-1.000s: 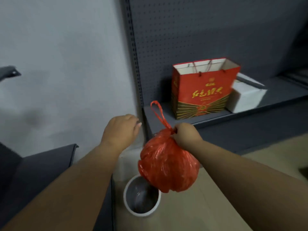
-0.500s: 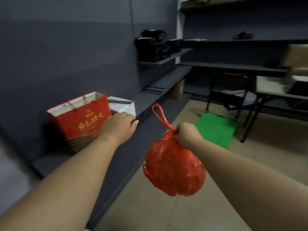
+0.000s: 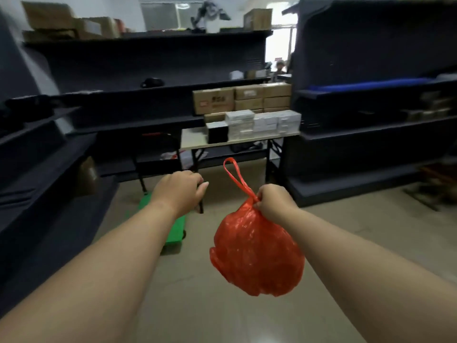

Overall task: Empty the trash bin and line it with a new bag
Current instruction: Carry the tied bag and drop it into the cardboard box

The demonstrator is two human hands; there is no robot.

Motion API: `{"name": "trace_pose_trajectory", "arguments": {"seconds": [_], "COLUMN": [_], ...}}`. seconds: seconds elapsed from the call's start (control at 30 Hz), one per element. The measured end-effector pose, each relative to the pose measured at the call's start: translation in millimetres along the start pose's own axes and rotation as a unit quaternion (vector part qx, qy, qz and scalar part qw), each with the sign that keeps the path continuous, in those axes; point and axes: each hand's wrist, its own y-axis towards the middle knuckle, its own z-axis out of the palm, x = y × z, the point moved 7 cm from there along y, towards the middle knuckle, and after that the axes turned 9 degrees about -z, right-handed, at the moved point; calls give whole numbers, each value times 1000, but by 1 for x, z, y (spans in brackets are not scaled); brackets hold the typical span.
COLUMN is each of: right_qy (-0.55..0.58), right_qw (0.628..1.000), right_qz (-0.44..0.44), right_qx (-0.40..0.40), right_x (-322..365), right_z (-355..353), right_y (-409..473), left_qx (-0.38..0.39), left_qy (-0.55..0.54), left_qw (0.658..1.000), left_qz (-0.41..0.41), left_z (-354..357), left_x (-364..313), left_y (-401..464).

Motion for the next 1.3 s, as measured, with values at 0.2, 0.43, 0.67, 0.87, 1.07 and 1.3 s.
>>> {"name": "trace_pose_trajectory", "arguments": {"seconds": [0.2,0.43,0.67,0.87,1.07,1.3], "right_qy": [-26,-16,-27,-21,-6,0], "right_qw": [986,934,874,826,772,731], "right_qz": [144,313,442,523,583,630], "right_qx": [-80,-170,-201,-208,-254,-262], "right_x": [-181,-355,-502,-632,-738,-861], "right_z": [-100,-194,-249,-307,-378,-426], "right_y": [-25,-91,-139,-145,-168,-220], "left_qx": [31,44,73,77,69,74], "left_qy": [-42,-81,-160,-192,-201,-193], "left_qw": [990,953,912,877,840,808], "left_qz": [131,287,371,433,499,552], "left_z": [27,49,78,100,98,117], "left_x": [-209,-444,-628,-791,-957,-1111], "left_y": [81,118,149,206,236,219]}}
